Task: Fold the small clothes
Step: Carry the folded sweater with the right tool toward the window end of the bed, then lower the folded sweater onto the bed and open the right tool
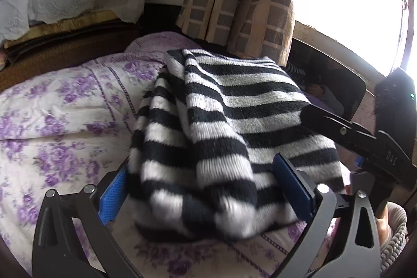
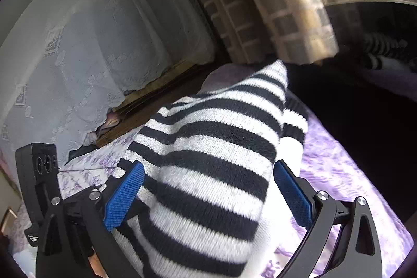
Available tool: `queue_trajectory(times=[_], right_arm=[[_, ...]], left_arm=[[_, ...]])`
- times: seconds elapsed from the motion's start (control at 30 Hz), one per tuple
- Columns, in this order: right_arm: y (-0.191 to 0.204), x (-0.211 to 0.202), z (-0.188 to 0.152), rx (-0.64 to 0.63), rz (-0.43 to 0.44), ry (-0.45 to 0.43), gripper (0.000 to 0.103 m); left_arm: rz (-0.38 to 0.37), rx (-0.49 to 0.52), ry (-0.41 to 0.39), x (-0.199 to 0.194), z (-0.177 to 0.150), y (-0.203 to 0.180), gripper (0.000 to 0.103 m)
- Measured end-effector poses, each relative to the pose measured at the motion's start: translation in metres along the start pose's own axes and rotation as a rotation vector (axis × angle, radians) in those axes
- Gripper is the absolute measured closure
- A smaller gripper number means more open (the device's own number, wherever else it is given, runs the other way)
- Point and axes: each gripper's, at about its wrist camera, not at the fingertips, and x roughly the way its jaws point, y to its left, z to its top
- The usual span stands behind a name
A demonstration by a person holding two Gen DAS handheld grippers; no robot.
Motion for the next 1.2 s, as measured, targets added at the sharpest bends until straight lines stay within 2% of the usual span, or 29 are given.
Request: queue_trajectory(times=[0.17, 0.23, 0.37, 0.47, 0.6, 0.77, 1.0, 1.2], right_arm=[[0.003, -0.024, -0.003, -0.035, -0.152, -0.063, 0.003], [-0.003, -0.027, -0.008, -0.033, -0.201, -0.061, 0.003], [-0.005, -0.023, -0.016, -0.022, -0.229, -0.025, 0.003], [-0.009, -0.015, -0.018, -0.008, -0.211, 0.004, 0.003], [-0.011, -0.016, -0.019, -0.012, -0.209, 0.002, 0.003], [0.0, -0.024, -0.02, -0.057, -0.248, -0.026, 0.003], [0.023, -0.045, -0.034, -0.095, -0.273, -0.057, 0.003], [0.047, -0.065, -0.051, -0.116, -0.26, -0.067, 0.003]], left_arm=[[0.065, 0.02, -0.067, -0.025, -0.004, -0.002, 0.005], [0.132, 0.051, -0.1, -0.035, -0.005, -0.005, 0.005], [0.233, 0.111, -0.117, -0.039, -0.009, -0.01, 0.005], [0.281, 0.137, -0.084, -0.03, -0.013, -0.011, 0.005], [0.27, 0.123, -0.079, -0.029, -0.015, -0.007, 0.004], [0.272, 0.132, -0.092, -0.039, -0.019, -0.01, 0.005], [0.277, 0.147, -0.107, -0.065, -0.033, -0.016, 0.005], [0.284, 0.149, -0.123, -0.095, -0.046, -0.018, 0.005]])
